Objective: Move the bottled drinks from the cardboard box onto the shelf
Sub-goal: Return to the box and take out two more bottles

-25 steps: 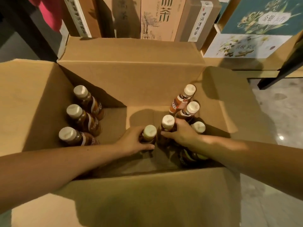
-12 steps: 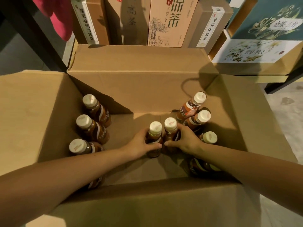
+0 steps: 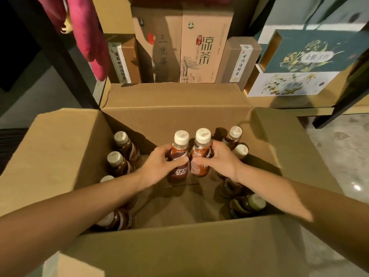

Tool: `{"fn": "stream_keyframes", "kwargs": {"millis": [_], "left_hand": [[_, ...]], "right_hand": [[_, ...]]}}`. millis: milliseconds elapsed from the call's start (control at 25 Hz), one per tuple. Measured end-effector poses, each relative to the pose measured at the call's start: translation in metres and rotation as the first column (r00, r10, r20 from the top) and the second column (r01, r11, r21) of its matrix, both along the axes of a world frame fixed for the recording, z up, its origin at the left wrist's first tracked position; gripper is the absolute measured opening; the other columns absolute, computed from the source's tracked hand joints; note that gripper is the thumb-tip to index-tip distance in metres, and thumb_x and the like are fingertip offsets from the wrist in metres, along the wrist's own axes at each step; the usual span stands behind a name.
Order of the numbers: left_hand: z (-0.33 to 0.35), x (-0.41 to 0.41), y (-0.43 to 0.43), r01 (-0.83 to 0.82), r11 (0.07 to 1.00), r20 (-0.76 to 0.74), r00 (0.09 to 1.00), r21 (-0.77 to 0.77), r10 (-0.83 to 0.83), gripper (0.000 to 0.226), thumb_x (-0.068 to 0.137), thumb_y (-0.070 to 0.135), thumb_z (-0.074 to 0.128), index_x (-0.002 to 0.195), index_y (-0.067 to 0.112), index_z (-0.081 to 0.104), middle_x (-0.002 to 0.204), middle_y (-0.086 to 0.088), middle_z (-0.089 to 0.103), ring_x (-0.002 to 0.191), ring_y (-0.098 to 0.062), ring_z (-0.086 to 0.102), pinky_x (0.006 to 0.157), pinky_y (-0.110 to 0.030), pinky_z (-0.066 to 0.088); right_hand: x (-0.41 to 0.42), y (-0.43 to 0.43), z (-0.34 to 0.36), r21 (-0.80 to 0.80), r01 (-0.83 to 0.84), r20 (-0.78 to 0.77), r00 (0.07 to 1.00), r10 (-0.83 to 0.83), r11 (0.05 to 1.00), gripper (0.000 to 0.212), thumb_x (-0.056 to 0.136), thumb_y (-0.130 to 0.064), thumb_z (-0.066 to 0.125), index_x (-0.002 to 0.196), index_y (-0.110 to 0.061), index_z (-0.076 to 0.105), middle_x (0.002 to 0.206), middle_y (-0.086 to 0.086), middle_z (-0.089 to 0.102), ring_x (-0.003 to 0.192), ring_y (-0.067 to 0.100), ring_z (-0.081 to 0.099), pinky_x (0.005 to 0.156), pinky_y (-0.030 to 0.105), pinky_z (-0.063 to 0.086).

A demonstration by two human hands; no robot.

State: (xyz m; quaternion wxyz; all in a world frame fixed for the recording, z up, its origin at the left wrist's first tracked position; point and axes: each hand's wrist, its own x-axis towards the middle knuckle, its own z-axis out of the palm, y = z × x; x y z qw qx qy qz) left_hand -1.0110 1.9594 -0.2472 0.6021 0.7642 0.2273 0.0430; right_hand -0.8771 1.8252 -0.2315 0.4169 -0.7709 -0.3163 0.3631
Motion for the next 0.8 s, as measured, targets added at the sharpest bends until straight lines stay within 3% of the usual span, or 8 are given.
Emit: {"fn": "stream_keyframes", "kwargs": {"millis": [80, 160, 320, 440, 640, 800], "left_hand": [[0.028, -0.010, 0.003, -0.101, 0.994, 0.063, 0.993, 0.043, 0.098, 0.034, 0.085, 0.021, 0.064, 0.117, 0.019, 0.054, 0.112, 0.007, 0.063, 0.102, -0.001, 0.059, 0.091, -0.019, 0.045], [0.057, -0.021, 0.006, -0.218, 0.971, 0.109, 0.972, 0.093, 0.208, 0.037, 0.086, 0.026, 0.064, 0.120, 0.019, 0.052, 0.119, 0.003, 0.061, 0.109, -0.007, 0.056, 0.097, -0.027, 0.043], [0.115, -0.053, -0.003, -0.458, 0.870, 0.181, 0.885, 0.181, 0.428, 0.045, 0.085, 0.037, 0.062, 0.125, 0.018, 0.051, 0.123, 0.004, 0.059, 0.114, -0.013, 0.055, 0.099, -0.035, 0.045], [0.159, -0.086, -0.019, -0.603, 0.769, 0.273, 0.793, 0.215, 0.545, 0.031, 0.088, 0.032, 0.059, 0.117, 0.021, 0.052, 0.110, 0.010, 0.059, 0.104, -0.009, 0.055, 0.089, -0.028, 0.045], [0.205, -0.170, -0.038, -0.771, 0.580, 0.379, 0.635, 0.263, 0.673, 0.021, 0.089, 0.027, 0.060, 0.109, 0.023, 0.056, 0.099, 0.015, 0.061, 0.092, 0.001, 0.057, 0.089, -0.028, 0.045], [0.224, -0.260, -0.046, -0.853, 0.432, 0.402, 0.520, 0.293, 0.753, 0.026, 0.088, 0.027, 0.061, 0.112, 0.016, 0.060, 0.103, 0.005, 0.067, 0.100, -0.008, 0.062, 0.094, -0.036, 0.050]], "right_hand": [[-0.006, 0.010, 0.028, 0.057, -0.016, 0.012, 1.000, 0.015, 0.998, 0.050, 0.080, -0.013, 0.072, 0.125, -0.012, 0.052, 0.124, 0.003, 0.061, 0.117, 0.015, 0.055, 0.104, 0.034, 0.042], [-0.012, 0.021, 0.058, 0.121, -0.046, 0.065, 0.997, 0.038, 0.992, 0.050, 0.080, -0.016, 0.072, 0.125, -0.012, 0.051, 0.125, 0.003, 0.060, 0.118, 0.015, 0.055, 0.104, 0.033, 0.042], [-0.033, 0.042, 0.115, 0.242, -0.169, 0.178, 0.976, 0.128, 0.955, 0.055, 0.079, -0.025, 0.072, 0.129, -0.014, 0.050, 0.129, 0.001, 0.058, 0.121, 0.015, 0.052, 0.098, 0.029, 0.040], [-0.062, 0.053, 0.155, 0.343, -0.308, 0.245, 0.941, 0.233, 0.887, 0.047, 0.080, -0.028, 0.072, 0.123, -0.017, 0.056, 0.121, -0.003, 0.062, 0.112, 0.011, 0.055, 0.097, 0.030, 0.042], [-0.133, 0.079, 0.198, 0.411, -0.529, 0.337, 0.845, 0.415, 0.743, 0.033, 0.082, -0.029, 0.070, 0.112, -0.017, 0.062, 0.107, -0.006, 0.065, 0.103, 0.007, 0.058, 0.096, 0.030, 0.047], [-0.221, 0.105, 0.215, 0.444, -0.643, 0.385, 0.766, 0.516, 0.624, 0.047, 0.081, -0.036, 0.069, 0.121, -0.013, 0.060, 0.117, 0.001, 0.065, 0.113, 0.017, 0.058, 0.099, 0.039, 0.047]]}}
